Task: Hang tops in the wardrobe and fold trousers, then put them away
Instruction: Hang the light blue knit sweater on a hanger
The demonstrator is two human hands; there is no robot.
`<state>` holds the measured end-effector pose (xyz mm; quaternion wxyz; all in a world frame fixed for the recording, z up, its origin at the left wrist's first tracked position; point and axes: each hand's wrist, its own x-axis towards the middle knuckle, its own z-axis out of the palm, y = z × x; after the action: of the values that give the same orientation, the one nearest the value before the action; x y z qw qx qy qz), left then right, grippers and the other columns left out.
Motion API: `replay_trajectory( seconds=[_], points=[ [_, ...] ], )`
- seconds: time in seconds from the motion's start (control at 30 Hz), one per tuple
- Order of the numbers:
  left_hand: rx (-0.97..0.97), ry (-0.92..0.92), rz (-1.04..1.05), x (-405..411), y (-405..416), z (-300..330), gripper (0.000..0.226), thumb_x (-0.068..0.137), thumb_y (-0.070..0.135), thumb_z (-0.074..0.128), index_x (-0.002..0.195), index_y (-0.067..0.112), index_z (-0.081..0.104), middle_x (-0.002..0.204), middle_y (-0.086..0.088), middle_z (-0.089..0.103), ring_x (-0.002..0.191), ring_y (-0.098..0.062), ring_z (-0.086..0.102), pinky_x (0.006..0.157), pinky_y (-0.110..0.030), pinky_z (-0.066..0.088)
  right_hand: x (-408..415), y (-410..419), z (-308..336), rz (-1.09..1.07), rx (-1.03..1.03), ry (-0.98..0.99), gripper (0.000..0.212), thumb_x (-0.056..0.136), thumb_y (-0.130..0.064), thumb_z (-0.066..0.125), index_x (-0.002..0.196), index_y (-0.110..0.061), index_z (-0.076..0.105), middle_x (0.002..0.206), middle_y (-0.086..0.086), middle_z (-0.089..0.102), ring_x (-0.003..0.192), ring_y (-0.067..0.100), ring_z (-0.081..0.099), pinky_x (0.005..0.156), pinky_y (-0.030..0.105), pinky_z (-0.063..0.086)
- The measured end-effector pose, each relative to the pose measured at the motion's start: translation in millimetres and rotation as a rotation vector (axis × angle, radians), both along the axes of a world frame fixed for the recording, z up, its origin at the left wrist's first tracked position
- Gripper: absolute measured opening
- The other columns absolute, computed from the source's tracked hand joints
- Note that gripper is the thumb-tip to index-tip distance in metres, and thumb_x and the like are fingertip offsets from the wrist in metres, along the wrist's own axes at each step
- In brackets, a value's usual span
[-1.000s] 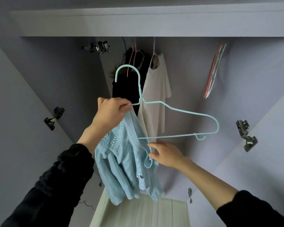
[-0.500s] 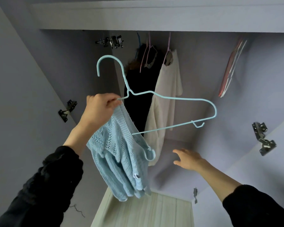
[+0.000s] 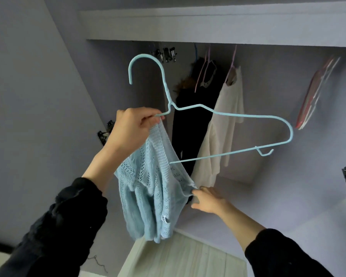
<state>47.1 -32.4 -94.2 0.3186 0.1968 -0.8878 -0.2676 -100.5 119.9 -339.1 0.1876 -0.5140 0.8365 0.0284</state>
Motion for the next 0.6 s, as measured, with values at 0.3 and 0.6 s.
replay_trajectory(
  seconds=[0.3,0.6],
  points=[
    [-0.046,-0.184,0.248,41.0,-45.4,-42.7,0.022,0.091,0.011,0.059,0.109,0.016,0.071,0.1,-0.009,0.073,0.098,-0.028,0.065,0.089,-0.032,0.045,-78.2,63.9,33.5,-0.157,-0.047,0.192,0.039,0.093,-0.052,0.043,0.13,-0.04,0.048,0.121,-0.002,0.064,0.112,0.022,0.06,0.088,0.033,0.048],
    [-0.064,-0.195,0.189,28.1,-47.4,-75.7,0.021,0.092,0.008,0.057,0.107,0.01,0.071,0.094,-0.013,0.073,0.089,-0.035,0.065,0.093,-0.047,0.045,-134.8,93.8,114.1,-0.284,-0.073,0.056,0.024,0.086,-0.046,0.06,0.079,-0.024,0.064,0.076,-0.008,0.062,0.083,0.018,0.061,0.076,0.032,0.051]
  ],
)
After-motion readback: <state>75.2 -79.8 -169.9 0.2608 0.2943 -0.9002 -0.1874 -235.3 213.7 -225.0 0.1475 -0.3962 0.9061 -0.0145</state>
